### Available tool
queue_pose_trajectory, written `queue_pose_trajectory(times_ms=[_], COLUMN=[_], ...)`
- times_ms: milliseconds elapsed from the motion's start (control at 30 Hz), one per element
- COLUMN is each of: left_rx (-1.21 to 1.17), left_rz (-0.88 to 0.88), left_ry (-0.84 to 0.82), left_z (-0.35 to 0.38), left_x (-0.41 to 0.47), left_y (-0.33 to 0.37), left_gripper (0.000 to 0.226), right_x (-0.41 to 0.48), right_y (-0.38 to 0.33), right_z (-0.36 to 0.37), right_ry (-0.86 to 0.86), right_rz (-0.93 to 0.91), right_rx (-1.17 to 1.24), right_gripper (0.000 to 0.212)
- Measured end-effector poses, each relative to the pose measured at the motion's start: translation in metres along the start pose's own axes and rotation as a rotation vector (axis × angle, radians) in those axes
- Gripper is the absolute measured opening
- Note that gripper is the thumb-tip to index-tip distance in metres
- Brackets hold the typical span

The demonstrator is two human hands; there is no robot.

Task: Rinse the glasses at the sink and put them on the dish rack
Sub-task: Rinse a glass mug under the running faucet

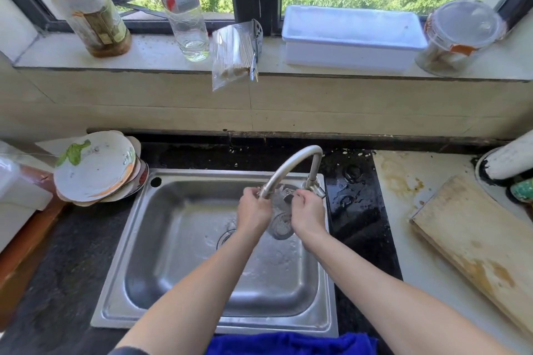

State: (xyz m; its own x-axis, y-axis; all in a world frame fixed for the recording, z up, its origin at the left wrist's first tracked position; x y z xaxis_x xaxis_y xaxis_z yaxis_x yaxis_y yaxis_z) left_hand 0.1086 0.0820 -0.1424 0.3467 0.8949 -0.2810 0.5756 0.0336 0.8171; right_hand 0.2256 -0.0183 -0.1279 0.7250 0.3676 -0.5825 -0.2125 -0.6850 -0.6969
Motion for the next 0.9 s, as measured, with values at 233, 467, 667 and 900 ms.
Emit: queue_pose_trajectory(times_ms=[233, 467, 667, 900], left_rx=[0.01, -0.506, -0.599, -0.446], left_rz=[-0.039, -0.089, -0.033, -0.029], left_ry=[-0.054, -0.347, -0.155, -0.434], left_z=[-0.015, -0.017, -0.023, -0.038], left_x=[-0.004, 0.0, -0.004, -0.014], left_y=[-0.004, -0.001, 0.004, 0.0], left_gripper=[0.029, 0.029, 0.025, 0.026], right_x=[-0.001, 0.027, 0.0, 0.019], right_y=[-0.009, -0.012, 0.005, 0.0], right_z=[-0.001, -0.008, 0.027, 0.02], right_ry=[-0.096, -0.118, -0.128, -0.31], right_rz=[-0.16, -0.028, -0.02, 0.126], right_rx=[-0.066, -0.066, -0.028, 0.09], right_gripper=[0.033, 0.044, 0.075, 0.028])
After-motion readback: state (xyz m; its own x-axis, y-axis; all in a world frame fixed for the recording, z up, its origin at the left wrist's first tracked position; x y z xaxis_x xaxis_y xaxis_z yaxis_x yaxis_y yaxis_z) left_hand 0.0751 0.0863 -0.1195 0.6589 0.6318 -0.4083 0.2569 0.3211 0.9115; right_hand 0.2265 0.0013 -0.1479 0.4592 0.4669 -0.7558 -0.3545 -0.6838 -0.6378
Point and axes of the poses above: each hand's wrist, its own x-axis towards the middle knuckle, its own z-axis out of the palm, y = z × x, the point moved 7 cm from there along x, towards the middle knuckle, and after that the axes turned 14 degrees about z, right-handed, at the moved point
